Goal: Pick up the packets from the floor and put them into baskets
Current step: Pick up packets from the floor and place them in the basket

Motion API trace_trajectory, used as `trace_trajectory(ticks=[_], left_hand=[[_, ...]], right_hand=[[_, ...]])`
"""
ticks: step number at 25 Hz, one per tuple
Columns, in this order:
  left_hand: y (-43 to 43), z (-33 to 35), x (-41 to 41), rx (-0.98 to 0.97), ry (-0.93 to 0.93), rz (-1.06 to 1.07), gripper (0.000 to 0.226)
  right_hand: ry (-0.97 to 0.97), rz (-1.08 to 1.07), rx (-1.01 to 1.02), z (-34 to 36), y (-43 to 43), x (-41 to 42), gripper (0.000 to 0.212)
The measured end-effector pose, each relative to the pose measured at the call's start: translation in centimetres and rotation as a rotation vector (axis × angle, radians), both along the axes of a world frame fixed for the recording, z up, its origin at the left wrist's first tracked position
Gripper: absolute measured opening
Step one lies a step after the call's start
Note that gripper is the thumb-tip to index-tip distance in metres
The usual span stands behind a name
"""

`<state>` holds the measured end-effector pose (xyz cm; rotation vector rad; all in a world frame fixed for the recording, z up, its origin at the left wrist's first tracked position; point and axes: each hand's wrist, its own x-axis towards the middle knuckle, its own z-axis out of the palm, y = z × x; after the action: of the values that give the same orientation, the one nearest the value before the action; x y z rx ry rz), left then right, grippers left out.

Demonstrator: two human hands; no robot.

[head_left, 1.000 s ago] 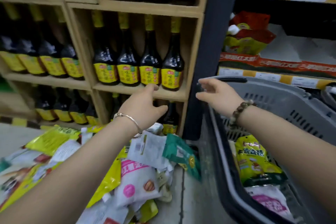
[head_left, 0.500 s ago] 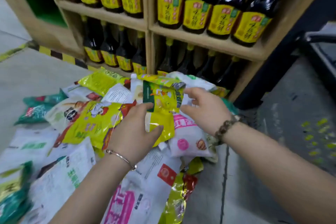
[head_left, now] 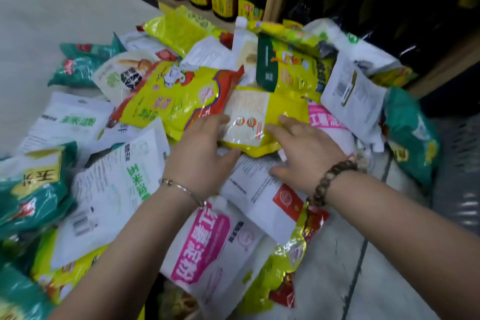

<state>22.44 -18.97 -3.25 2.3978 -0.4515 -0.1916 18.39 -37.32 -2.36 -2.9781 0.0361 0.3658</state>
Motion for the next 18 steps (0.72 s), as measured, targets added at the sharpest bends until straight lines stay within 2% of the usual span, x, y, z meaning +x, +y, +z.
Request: trace_trajectory(ticks=[5,9,14,18], left_hand=[[-0.4,-0.2,0.1,0.063,-0.076,-0.025,0.052],[-0.5,-0.2,0.5,0.103,-0.096,-0.089,0.054],[-0.8,0.3,0.3,-0.014,-0.098,-0.193,0.055],[-2.3,1.4,-0.6,-0.139,-0.119,-0.204,0.057]], right_hand=[[-0.125,0.001,-0.096,-3.1,0.6,0.3,0.057],[-0.236,-0.049,-0.038,-2.1,1.1,0.0,0.035],[-0.597,0.042,0.211,2.9,-0.7,-1.9,0.017],[-0.753,0.066,0.181,6.5,-1.4,-3.9,0.014]])
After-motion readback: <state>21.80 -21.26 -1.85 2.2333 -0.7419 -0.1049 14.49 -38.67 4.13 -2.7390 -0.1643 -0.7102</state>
